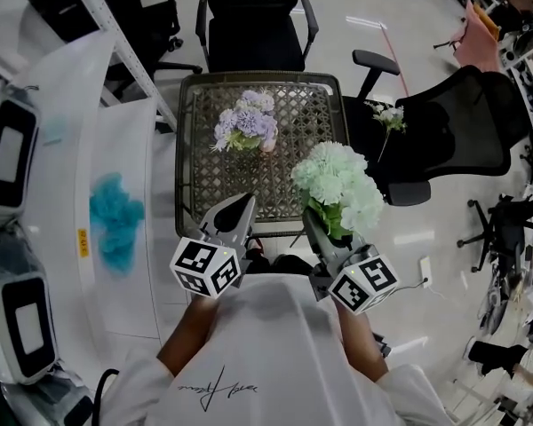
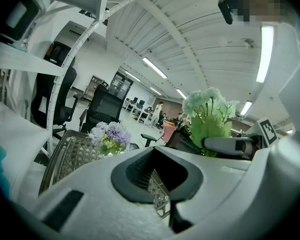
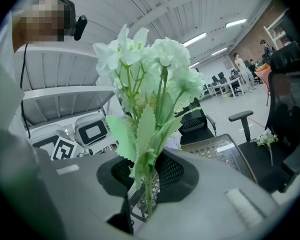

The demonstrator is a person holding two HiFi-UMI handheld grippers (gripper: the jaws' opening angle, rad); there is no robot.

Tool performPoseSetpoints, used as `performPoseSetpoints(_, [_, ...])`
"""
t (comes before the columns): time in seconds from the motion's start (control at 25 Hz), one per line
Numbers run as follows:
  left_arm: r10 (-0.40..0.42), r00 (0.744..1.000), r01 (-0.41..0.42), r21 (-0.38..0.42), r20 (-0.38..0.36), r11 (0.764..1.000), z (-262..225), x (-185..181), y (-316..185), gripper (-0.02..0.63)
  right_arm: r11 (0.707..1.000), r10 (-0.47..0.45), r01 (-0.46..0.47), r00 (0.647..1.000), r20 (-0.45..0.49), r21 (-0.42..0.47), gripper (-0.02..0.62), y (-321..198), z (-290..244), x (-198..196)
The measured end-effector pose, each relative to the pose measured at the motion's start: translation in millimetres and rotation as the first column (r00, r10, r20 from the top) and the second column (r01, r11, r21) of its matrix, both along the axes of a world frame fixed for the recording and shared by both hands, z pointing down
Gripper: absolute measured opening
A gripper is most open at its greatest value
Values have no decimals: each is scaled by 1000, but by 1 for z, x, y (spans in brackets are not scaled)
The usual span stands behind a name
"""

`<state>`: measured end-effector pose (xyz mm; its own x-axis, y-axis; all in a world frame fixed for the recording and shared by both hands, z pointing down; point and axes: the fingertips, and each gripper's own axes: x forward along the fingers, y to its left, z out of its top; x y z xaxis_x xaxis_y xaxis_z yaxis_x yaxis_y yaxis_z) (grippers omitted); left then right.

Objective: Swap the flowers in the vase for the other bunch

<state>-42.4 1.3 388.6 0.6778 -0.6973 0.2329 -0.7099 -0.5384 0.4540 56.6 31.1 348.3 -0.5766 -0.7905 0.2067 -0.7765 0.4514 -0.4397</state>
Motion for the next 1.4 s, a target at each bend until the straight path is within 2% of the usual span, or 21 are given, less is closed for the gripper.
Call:
performPoseSetpoints(0.4, [-17, 1000, 17, 7, 0, 1000, 3, -6, -6, -3, 1000, 5, -5, 1000, 2, 15, 78, -9, -4, -7])
performPoseSetpoints(0.6, [-12, 1000, 12, 12, 3, 1000, 7, 3, -7, -3, 1000, -4, 4, 1000, -1, 26, 78, -8, -5, -5])
performPoseSetpoints(0.92, [-22, 999, 21, 7, 40, 1000, 27, 8, -32, -3, 1000, -15, 15, 1000, -8, 25, 78, -26, -4, -7])
performPoseSetpoints(1.4, [-86, 990, 87, -7, 109, 996, 66, 14, -62, 23, 1000, 6, -7, 1000, -24, -5, 78, -39, 2, 5])
